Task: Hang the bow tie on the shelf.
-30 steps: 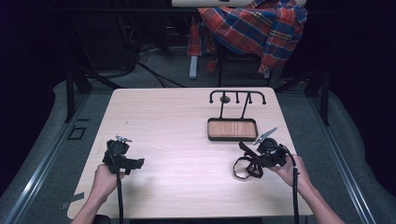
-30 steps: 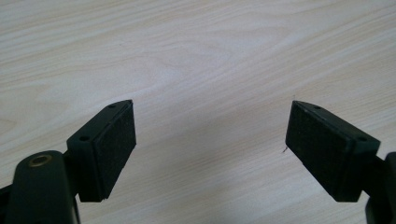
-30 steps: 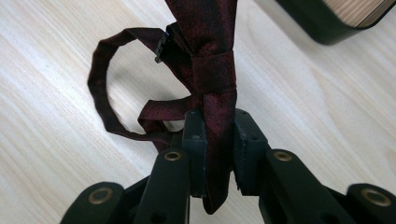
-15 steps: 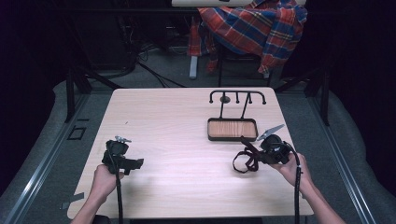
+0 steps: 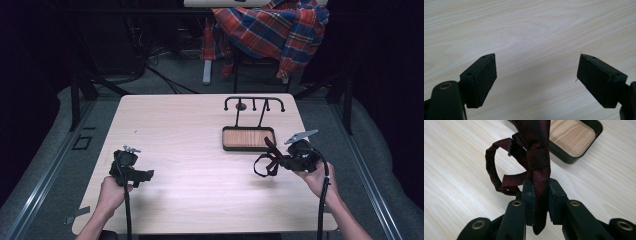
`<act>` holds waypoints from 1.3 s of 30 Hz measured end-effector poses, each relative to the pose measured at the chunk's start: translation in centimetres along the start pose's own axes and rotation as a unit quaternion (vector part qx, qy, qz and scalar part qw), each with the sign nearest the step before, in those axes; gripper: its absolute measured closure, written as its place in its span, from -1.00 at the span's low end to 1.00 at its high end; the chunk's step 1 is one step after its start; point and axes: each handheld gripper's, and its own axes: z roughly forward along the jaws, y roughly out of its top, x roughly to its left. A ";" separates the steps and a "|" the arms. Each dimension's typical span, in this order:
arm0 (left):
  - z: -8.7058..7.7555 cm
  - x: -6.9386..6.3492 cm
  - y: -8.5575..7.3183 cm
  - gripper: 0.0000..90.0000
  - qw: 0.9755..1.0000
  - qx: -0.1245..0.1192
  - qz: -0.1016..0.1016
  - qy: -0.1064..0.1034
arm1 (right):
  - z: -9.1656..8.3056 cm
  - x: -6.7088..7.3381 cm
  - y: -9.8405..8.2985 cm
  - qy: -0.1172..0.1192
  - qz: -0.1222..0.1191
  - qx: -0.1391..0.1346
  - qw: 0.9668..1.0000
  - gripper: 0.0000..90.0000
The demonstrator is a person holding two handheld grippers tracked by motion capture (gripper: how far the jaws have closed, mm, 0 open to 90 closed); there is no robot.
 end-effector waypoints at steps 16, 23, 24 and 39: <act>-0.1 0.1 -0.2 -0.64 1.000 -0.002 -0.003 -0.001 | -1.0 -1.0 -0.1 -0.020 0.029 -0.026 0.999 0.74; -0.3 0.3 -0.5 -0.64 1.000 -0.003 -0.005 0.000 | -1.1 -1.5 0.0 -0.026 0.041 -0.037 0.998 0.74; -0.3 0.3 -0.5 -0.64 1.000 -0.002 -0.004 0.000 | -1.1 -1.5 0.0 -0.028 0.042 -0.039 0.998 0.74; -0.2 0.1 -0.4 -0.64 1.000 -0.003 -0.004 0.000 | -1.9 -2.6 -0.3 -0.040 0.063 -0.057 0.996 0.74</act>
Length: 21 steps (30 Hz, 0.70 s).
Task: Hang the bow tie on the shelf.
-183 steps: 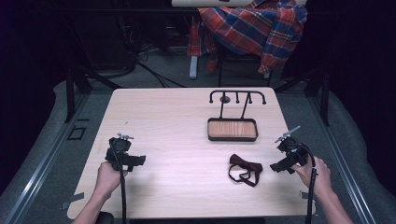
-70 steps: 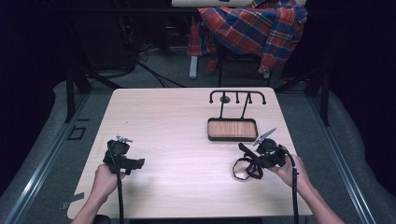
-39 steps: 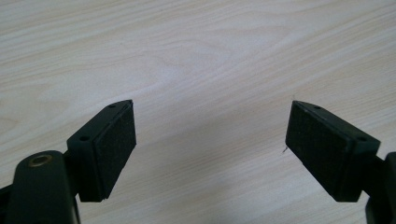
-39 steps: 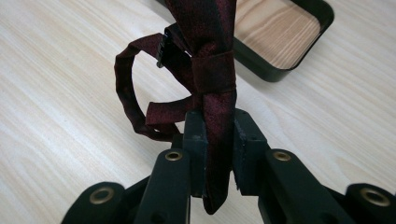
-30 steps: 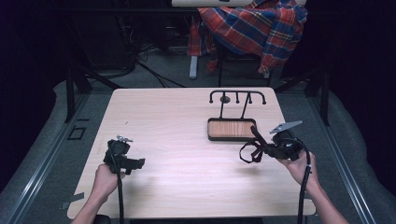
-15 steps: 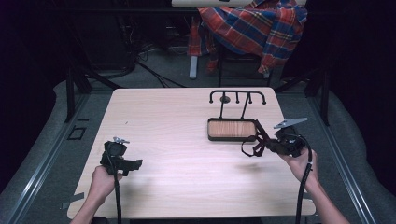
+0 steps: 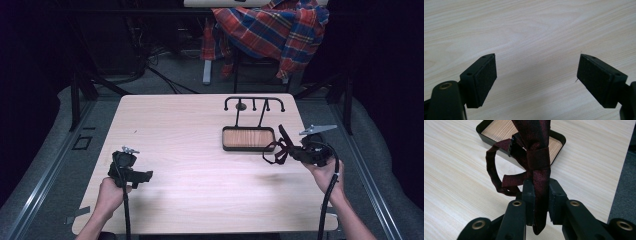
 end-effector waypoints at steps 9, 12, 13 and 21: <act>0.0 -0.1 0.0 -0.64 1.000 0.001 0.001 0.000 | -0.3 -0.5 0.4 -0.010 0.009 -0.014 1.000 0.74; -0.1 -0.2 0.0 -0.64 1.000 0.000 0.001 0.001 | -0.3 -0.8 0.6 -0.011 0.013 -0.019 1.000 0.74; -0.1 -0.2 0.0 -0.64 1.000 0.000 0.002 0.001 | -0.3 -0.9 0.7 -0.012 0.014 -0.022 1.000 0.74; 0.1 -0.2 0.1 -0.64 1.000 0.003 0.005 0.001 | -0.4 -1.5 1.2 -0.026 0.019 -0.054 0.998 0.75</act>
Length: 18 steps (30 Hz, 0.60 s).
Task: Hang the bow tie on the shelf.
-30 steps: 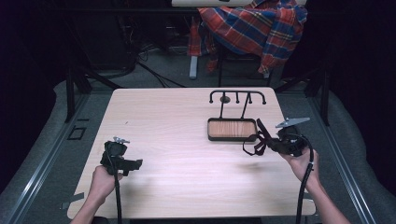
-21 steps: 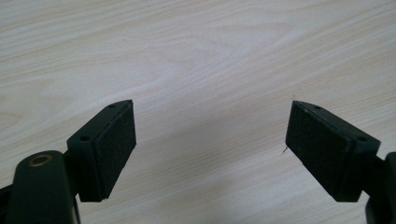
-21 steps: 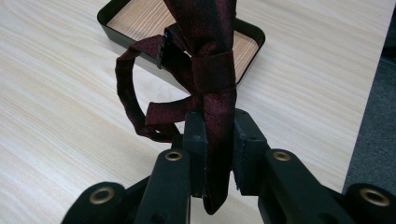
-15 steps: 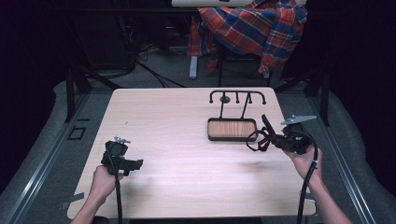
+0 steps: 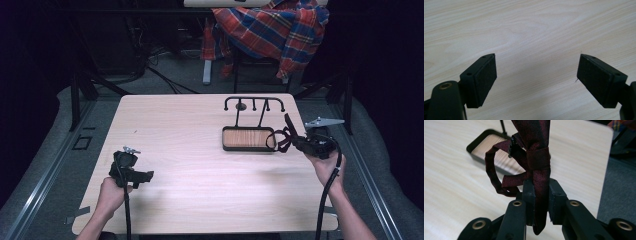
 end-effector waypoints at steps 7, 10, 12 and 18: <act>-0.1 0.0 0.0 -0.64 1.000 -0.002 0.002 -0.001 | 0.3 -0.2 0.2 -0.007 0.006 -0.007 1.000 0.75; -0.2 -0.1 -0.1 -0.64 1.000 -0.003 0.000 -0.002 | 0.3 -0.3 0.4 -0.008 0.013 -0.014 1.000 0.74; -0.3 -0.1 -0.1 -0.64 1.000 -0.004 0.001 -0.002 | 0.4 -0.4 0.7 -0.010 0.015 -0.019 1.000 0.74; -0.2 -0.1 -0.1 -0.64 1.000 -0.001 0.002 -0.001 | 0.5 -0.4 1.1 -0.011 0.016 -0.025 0.999 0.74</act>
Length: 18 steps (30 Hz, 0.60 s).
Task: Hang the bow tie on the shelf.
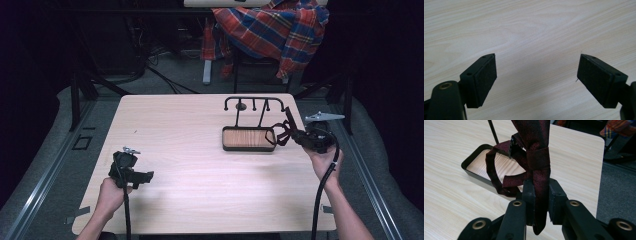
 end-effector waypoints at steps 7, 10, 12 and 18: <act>0.2 0.0 0.1 -0.64 1.000 0.002 0.002 0.002 | -0.6 -0.6 0.2 -0.002 0.006 -0.014 1.000 0.75; 0.2 0.1 0.1 -0.64 1.000 0.002 0.001 0.001 | -0.7 -1.3 0.7 -0.004 0.016 -0.027 0.999 0.75; 0.3 0.1 0.1 -0.64 1.000 0.002 0.000 0.000 | -0.6 -1.4 1.0 -0.006 0.018 -0.030 0.999 0.75; 0.5 0.3 0.3 -0.64 1.000 0.001 0.001 0.002 | -0.5 -1.4 1.3 0.001 0.021 -0.035 0.999 0.75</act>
